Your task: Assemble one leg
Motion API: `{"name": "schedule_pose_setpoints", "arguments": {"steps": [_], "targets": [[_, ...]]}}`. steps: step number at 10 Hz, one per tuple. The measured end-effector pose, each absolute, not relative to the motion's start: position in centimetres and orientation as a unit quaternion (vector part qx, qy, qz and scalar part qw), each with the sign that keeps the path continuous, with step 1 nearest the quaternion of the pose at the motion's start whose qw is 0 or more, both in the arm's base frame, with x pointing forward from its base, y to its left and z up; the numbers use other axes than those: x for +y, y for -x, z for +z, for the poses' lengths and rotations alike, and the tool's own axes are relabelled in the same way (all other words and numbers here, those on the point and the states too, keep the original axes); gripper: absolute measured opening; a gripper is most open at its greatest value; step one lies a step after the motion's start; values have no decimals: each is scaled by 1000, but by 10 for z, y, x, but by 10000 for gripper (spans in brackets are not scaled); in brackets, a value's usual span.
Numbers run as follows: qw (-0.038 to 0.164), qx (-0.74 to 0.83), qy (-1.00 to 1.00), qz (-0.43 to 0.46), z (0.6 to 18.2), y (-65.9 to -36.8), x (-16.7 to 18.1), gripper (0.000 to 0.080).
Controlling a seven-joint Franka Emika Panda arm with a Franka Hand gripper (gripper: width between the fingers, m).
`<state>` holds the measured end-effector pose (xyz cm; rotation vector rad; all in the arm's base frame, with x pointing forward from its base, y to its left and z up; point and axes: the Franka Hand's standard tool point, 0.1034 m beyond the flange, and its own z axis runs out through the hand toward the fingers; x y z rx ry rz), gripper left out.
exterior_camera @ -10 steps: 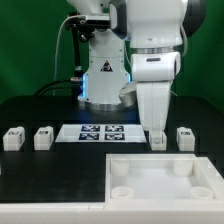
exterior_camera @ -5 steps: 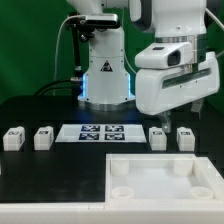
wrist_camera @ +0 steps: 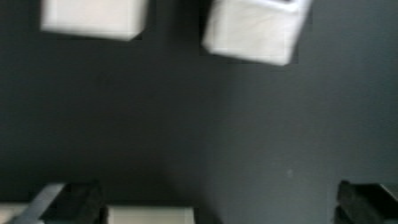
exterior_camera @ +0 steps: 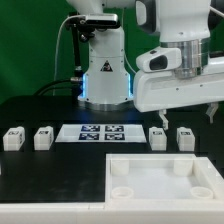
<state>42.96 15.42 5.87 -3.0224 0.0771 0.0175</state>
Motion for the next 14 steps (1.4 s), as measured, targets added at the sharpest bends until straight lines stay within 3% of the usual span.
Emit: {"name": "schedule_pose_setpoints", "arguments": {"steps": [3,5,7,8,11,12,14], "targets": [[56,9,998,30,59,-428,152,648],[43,14,987,151,53,-410,148,648],[36,14,968,249,54,-410,153,648],[34,17,952,305,65,-425,158,648],[33,6,894,447,59,-425,157,648],[39,8,903,429,52,-438,161,648],[38,8,903,429,51,-434,161,648]]}}
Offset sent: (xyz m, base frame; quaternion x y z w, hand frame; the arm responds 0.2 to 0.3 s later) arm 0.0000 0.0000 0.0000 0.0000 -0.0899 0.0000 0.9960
